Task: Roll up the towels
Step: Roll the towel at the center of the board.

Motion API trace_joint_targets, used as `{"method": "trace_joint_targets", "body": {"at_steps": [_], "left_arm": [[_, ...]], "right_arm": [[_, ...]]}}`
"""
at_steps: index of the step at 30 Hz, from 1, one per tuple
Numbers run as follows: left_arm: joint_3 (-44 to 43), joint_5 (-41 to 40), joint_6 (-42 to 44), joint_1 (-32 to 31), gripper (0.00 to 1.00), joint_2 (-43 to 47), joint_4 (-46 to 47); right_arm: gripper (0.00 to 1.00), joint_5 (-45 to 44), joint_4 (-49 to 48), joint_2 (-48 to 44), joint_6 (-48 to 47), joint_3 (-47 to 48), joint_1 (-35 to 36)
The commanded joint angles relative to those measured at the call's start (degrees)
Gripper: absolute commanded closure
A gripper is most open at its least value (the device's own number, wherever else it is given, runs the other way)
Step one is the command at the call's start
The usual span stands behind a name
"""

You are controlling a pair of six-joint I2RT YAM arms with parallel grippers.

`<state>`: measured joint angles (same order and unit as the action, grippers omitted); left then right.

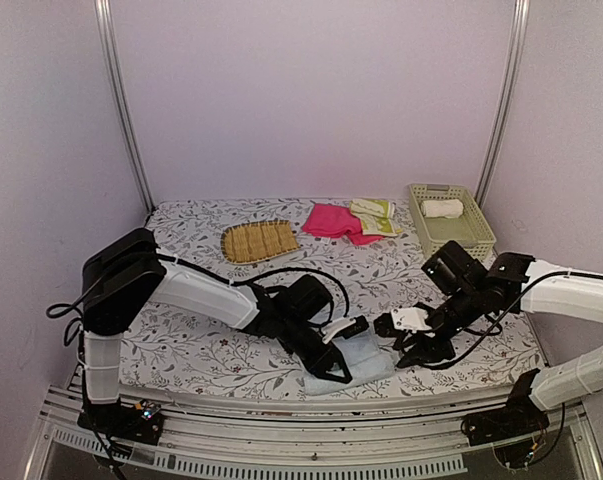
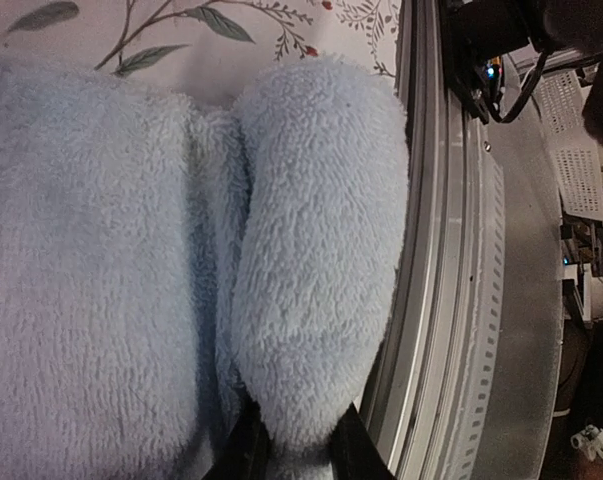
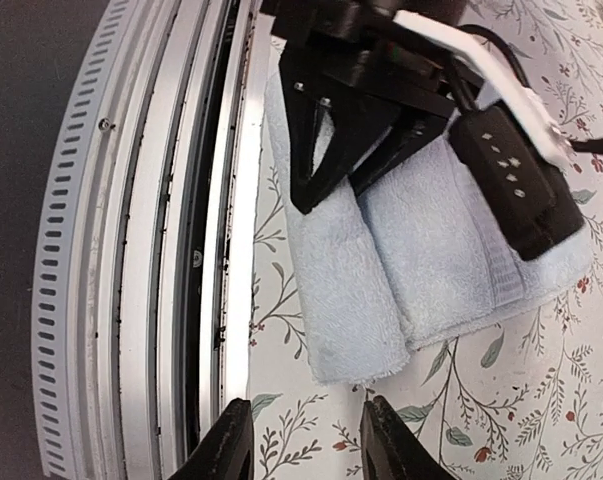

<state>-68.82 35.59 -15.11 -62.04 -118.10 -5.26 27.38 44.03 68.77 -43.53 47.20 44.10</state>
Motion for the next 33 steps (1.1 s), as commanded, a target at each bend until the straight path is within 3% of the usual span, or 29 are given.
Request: {"method": "trace_joint_targets", "body": {"at_steps": [1,7,13,17,19,23,27,33], "left_arm": [[0.03,4.28,-4.32,1.03,0.96,-4.40,-1.48],[-0.34,4.61,-5.09,1.87,0.95,-5.53,-1.64],[-0.82,4.75,-5.10,2.15,0.94,-6.11,-2.43],[-1.08,5.01,-4.97,2.51,0.92,-6.26,-2.68],[-1.00,4.46,-4.14,2.64,0.87,-5.63,-2.74],[1.61,0.66,-1.97,2.74,0.74,-1.00,-2.34],[10.13,-6.55,-2.41,2.72,0.64,9.91,3.17],[24.99,-17.78,-5.26,0.87,0.60,25.51,11.25]], "right_arm": [[0.59,-10.80,-9.17,2.44,0.56,-2.27,7.19],[0.53,-17.16,-17.40,11.33,1.27,-2.99,13.54],[0.53,-20.08,-23.26,19.34,0.73,-4.19,17.08],[0.64,-22.37,-24.43,22.67,0.38,-4.38,17.61],[0.75,-22.85,-24.42,23.78,-0.03,-4.56,17.62],[0.88,-17.82,-19.90,24.73,-0.11,-3.62,17.49],[0.90,-11.02,-13.33,25.02,0.97,-1.25,17.04],[0.91,0.63,-2.75,29.13,1.37,5.22,11.48]]}}
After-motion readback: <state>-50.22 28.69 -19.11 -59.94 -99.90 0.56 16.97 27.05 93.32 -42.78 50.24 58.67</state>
